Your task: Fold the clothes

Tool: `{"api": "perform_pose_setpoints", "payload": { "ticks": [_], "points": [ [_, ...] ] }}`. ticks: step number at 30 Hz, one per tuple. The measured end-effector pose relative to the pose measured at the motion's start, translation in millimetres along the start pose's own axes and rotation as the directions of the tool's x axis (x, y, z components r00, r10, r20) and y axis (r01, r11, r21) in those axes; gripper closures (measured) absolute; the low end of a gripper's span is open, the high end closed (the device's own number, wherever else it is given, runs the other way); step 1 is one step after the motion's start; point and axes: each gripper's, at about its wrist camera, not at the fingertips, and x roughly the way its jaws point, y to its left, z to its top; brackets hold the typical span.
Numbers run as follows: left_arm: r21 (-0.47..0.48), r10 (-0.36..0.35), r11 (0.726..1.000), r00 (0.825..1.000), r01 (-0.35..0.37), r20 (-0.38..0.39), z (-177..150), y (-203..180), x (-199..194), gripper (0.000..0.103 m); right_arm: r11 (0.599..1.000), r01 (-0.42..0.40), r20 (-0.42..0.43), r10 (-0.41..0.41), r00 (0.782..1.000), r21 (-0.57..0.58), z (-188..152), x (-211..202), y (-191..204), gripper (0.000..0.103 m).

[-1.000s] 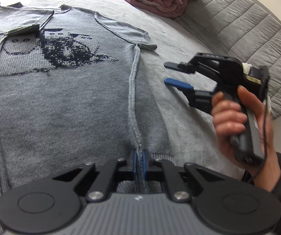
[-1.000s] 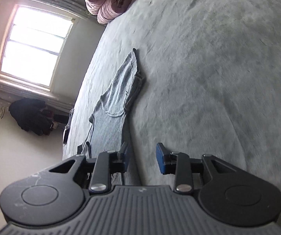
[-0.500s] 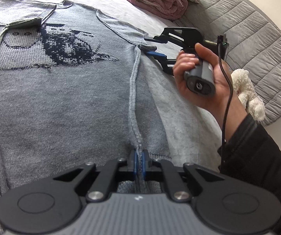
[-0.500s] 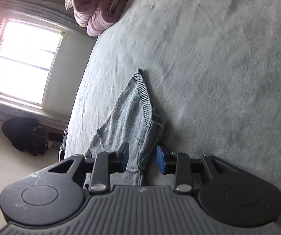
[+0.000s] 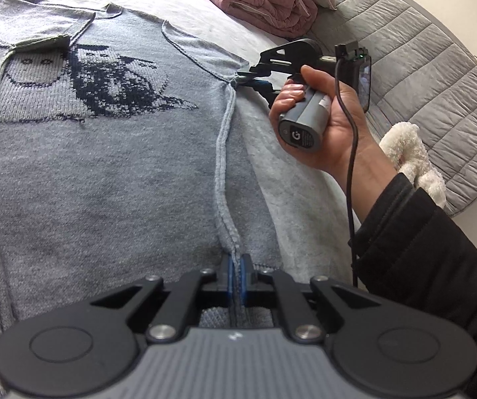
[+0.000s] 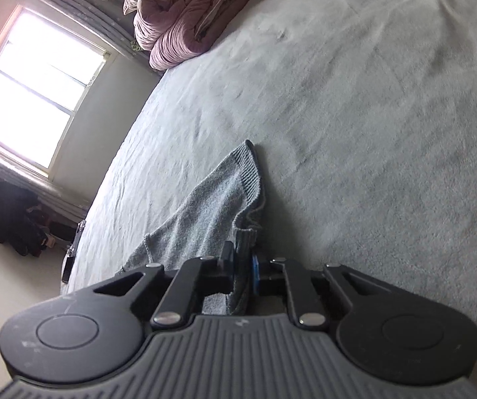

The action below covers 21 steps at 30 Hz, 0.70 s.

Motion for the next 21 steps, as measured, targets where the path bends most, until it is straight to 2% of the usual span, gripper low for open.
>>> {"api": "perform_pose_setpoints", "payload": {
  "ticks": [3,6,9,13,17,19,21],
  "points": [
    [-0.007,-0.007,1.000,1.000,0.007,0.017,0.7,-0.5,-4.5,0.099,0.990,-0.002,0.031,0.006,0.999,-0.141,-10.9,5.2,27.3,0.092],
    [-0.029,-0.015,0.999,0.999,0.016,0.035,0.2,2.1,-10.4,0.099,0.950,-0.003,0.052,0.020,0.998,-0.311,-28.8,11.5,59.4,0.093],
    [-0.066,-0.020,0.997,0.998,0.024,0.054,-1.6,7.4,-17.3,0.099,0.882,0.000,0.069,0.036,0.997,-0.471,-46.8,17.7,91.4,0.093],
    [-0.106,-0.027,0.994,0.995,0.036,0.093,-7.2,13.5,-33.1,0.099,0.750,0.011,0.088,0.063,0.994,-0.661,-70.7,26.1,134.1,0.092],
    [-0.134,-0.023,0.990,0.992,0.040,0.124,-17.6,21.6,-50.4,0.099,0.578,0.027,0.099,0.093,0.991,-0.816,-94.7,34.4,176.9,0.092],
    [-0.147,-0.018,0.988,0.991,0.038,0.136,-23.3,26.0,-58.3,0.099,0.383,0.011,0.057,0.109,0.992,-0.924,-137.3,43.5,187.6,0.092],
    [-0.156,0.006,0.988,0.991,0.014,0.131,-29.4,31.2,-60.5,0.099,0.170,-0.007,0.012,0.115,0.993,-0.985,-180.0,52.6,198.4,0.093]
  ]
}}
